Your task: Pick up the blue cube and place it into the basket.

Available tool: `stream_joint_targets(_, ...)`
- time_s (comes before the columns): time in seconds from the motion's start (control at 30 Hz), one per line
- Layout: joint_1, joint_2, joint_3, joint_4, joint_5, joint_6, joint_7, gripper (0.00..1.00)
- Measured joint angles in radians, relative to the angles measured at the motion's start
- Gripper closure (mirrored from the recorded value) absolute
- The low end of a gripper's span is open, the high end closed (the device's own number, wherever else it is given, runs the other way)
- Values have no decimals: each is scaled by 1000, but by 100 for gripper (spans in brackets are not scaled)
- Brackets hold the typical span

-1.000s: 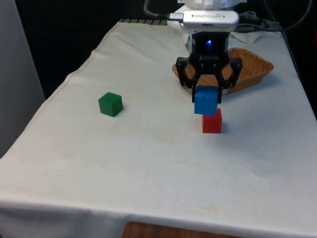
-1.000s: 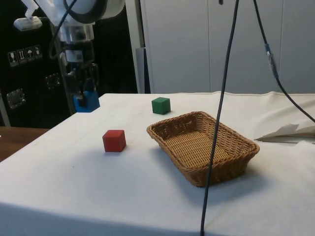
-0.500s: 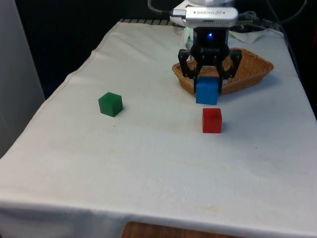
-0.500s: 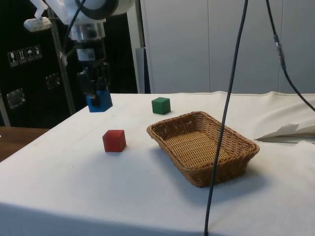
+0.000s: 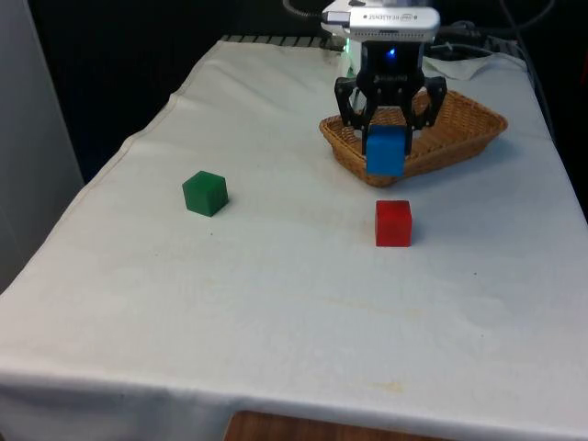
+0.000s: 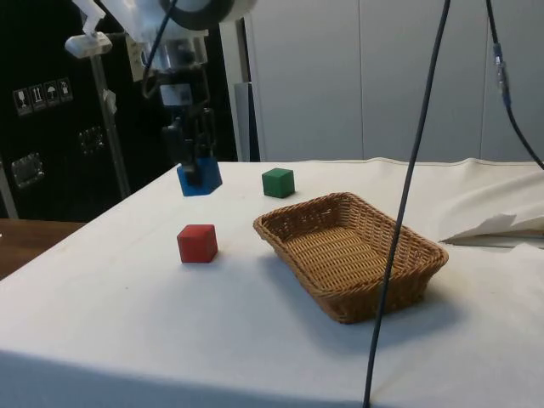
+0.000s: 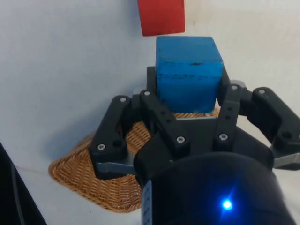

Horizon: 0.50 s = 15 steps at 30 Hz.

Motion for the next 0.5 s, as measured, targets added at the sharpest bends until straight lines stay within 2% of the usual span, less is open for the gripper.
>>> stream_joint_targets(0.23, 0, -34, 2, -72, 0, 30, -10, 95)
stream_joint_targets(0.3, 0, -34, 2, -72, 0, 30, -10, 95)
stream_joint_targets(0.5, 0, -81, 3, -166, 0, 101, -10, 95)
